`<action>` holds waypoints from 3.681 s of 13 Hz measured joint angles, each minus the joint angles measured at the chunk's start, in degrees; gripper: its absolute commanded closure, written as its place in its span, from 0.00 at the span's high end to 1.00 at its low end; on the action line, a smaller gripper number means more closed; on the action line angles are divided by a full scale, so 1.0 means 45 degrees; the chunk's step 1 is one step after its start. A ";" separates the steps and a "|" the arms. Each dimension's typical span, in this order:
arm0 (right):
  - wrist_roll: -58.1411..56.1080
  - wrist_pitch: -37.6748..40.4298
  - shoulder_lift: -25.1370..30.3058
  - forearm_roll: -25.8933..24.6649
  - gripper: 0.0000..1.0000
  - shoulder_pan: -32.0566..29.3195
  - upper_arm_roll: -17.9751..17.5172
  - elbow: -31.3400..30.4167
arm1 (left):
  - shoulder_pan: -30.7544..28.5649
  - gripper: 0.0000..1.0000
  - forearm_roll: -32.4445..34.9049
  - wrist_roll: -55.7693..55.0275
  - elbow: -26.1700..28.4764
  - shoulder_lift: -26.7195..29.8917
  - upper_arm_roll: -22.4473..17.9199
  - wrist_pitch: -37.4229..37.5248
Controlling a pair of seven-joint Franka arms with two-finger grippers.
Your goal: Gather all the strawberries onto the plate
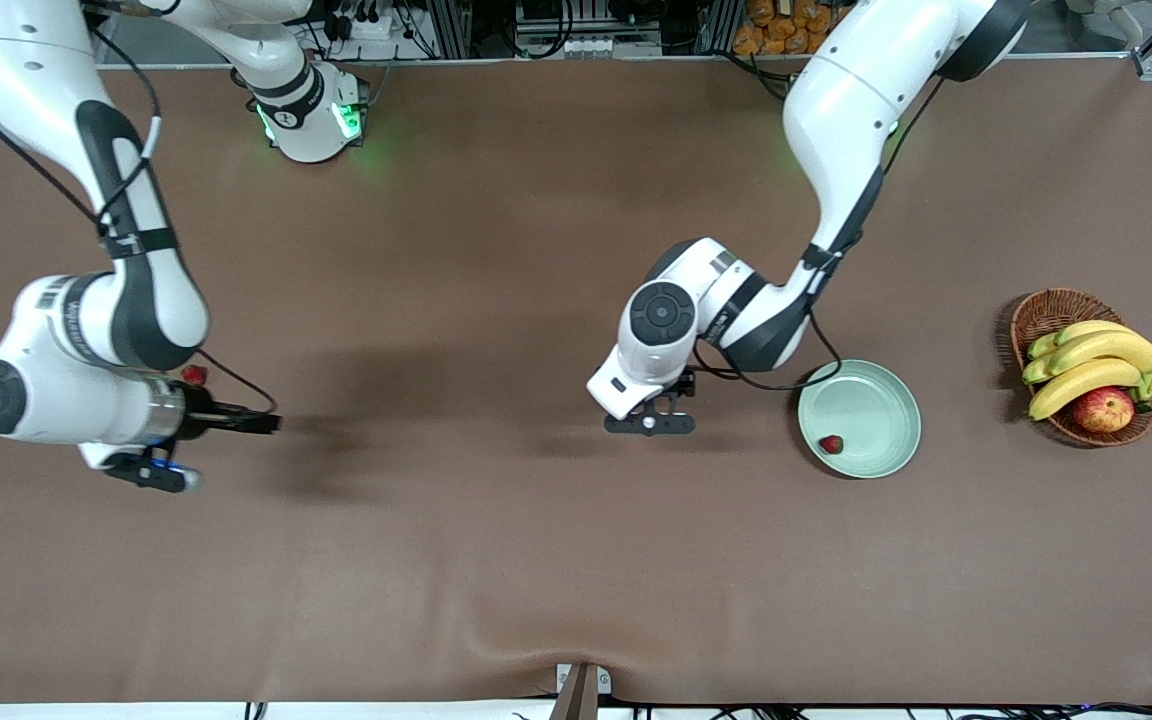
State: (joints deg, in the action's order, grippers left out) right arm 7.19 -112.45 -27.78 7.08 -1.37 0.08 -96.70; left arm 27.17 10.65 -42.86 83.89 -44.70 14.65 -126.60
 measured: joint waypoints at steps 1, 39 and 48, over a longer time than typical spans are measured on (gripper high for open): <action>-0.0070 0.0001 0.0092 -0.0711 1.00 -0.0249 -0.0009 -0.0219 | 0.0146 0.91 0.0001 -0.0151 -0.0009 -0.0167 -0.0004 -0.0146; -0.2619 -0.2936 -0.0425 -0.3322 0.12 -0.1368 -0.0124 -0.1982 | -0.6096 0.00 -0.0710 0.5427 -0.0634 0.3376 -0.0079 0.3876; 0.0052 -0.3356 -0.0007 0.4052 0.11 0.3980 -0.0226 -0.0774 | -0.8520 0.00 -0.0711 0.8941 0.1268 0.2904 -0.0114 0.2561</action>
State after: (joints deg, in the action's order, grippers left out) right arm 7.42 -127.55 -27.82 25.32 16.54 -0.93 -100.19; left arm -11.17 7.45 -2.63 89.59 -31.63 14.13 -115.08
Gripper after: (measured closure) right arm 0.670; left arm 0.687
